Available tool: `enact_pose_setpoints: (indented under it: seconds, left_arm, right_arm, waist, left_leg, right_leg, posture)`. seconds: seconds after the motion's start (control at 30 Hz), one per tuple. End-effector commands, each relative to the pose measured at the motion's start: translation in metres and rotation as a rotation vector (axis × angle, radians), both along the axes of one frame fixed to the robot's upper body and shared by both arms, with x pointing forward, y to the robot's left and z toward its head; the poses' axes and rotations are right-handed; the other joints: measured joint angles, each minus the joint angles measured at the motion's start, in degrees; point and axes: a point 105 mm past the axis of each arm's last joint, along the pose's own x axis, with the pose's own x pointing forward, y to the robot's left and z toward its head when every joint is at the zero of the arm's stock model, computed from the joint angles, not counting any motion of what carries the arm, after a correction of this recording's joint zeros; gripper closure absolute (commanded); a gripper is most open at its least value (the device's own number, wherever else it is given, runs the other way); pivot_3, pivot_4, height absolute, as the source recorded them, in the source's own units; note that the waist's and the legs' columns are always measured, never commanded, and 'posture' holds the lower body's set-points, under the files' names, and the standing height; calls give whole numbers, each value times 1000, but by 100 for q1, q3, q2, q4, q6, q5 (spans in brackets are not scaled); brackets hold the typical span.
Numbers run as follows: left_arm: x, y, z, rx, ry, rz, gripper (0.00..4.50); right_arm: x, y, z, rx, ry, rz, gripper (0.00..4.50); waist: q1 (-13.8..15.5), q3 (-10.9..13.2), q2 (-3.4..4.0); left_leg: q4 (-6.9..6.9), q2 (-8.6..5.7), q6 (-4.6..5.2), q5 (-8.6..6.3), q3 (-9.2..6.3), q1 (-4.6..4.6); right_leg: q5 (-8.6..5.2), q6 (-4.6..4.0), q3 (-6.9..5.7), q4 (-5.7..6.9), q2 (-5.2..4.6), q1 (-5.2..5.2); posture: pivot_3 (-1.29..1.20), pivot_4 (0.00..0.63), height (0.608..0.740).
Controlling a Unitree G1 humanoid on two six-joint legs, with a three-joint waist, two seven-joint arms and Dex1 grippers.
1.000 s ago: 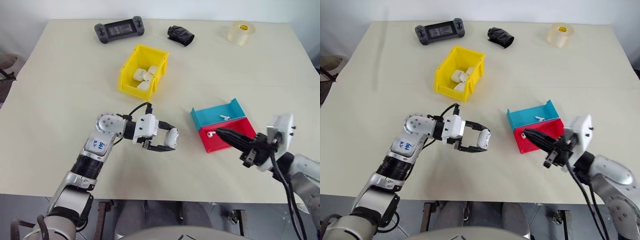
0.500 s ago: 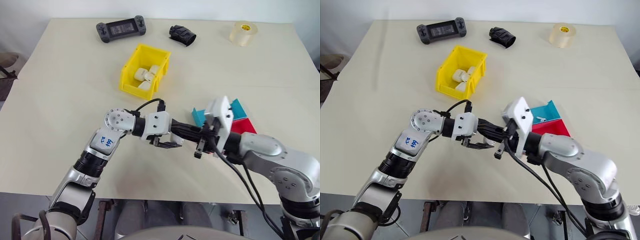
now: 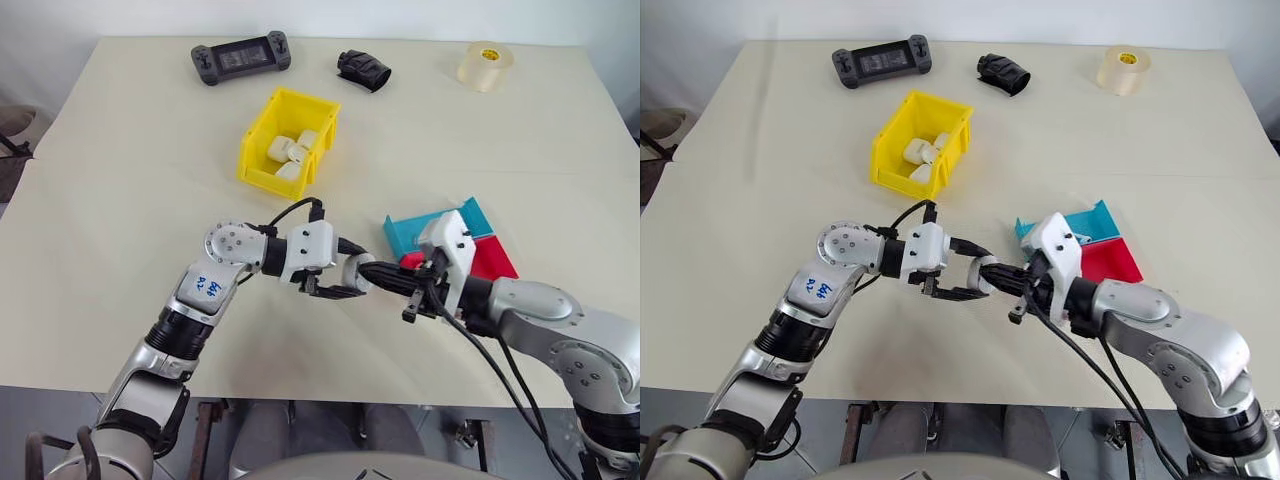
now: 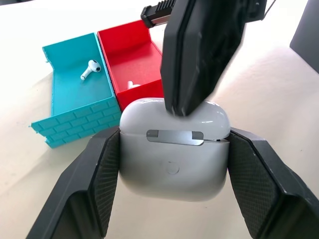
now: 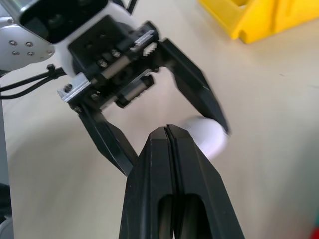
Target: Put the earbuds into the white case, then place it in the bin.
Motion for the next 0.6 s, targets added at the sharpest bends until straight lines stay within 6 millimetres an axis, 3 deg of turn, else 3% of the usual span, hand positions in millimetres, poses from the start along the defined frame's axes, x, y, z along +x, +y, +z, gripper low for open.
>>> enact_pose_setpoints:
  seconds: [0.03, 0.2, 0.3, 0.43, 0.53, 0.6]
  left_arm:
    - [-6, -1, 29, -162, -11, -26, 1689]
    - [-2, 4, 42, -294, 59, 14, 1689]
    - [-1, 10, 39, -280, 65, 37, 1689]
    - [8, 32, 25, -169, 43, 138, 1689]
    - [16, 47, 24, -115, 6, 229, 1689]
    - [25, 60, 28, -119, 1, 326, 1689]
  right_arm:
    - [-1, -9, -2, 9, 11, -20, 4485]
    - [-4, -14, -4, 26, -17, -14, 4485]
    - [-3, -24, 1, 56, -78, -50, 4485]
    - [-9, -59, 13, 90, -190, -152, 4485]
    - [-19, -76, 10, 43, -230, -188, 4485]
    - [-23, -88, 11, 32, -260, -239, 4137]
  waist:
    - [-1, 0, 0]
    - [0, 0, 0]
    - [-1, 0, -1]
    - [0, 0, -1]
    - [10, 0, -1]
    - [13, 0, -1]
  left_leg:
    - [0, 0, 0, 0, 0, 0]
    - [4, -1, 0, 0, 0, -1]
    - [4, -2, 1, 0, 1, -1]
    - [1, -2, 1, 0, 2, 2]
    - [1, -2, 1, 0, 3, 3]
    - [1, -3, 1, 0, 3, 4]
  right_leg:
    - [0, 0, 0, 0, 0, 0]
    - [0, 0, 1, 0, 0, 0]
    - [0, 1, 2, 1, 0, 0]
    - [0, 1, 2, 2, 2, 1]
    - [0, 1, 3, 3, 2, 3]
    - [0, 1, 4, 3, 1, 4]
  posture:
    - [0, 150, 740]
    - [0, 150, 740]
    - [0, 150, 740]
    - [0, 150, 740]
    - [0, 150, 740]
    - [0, 150, 740]
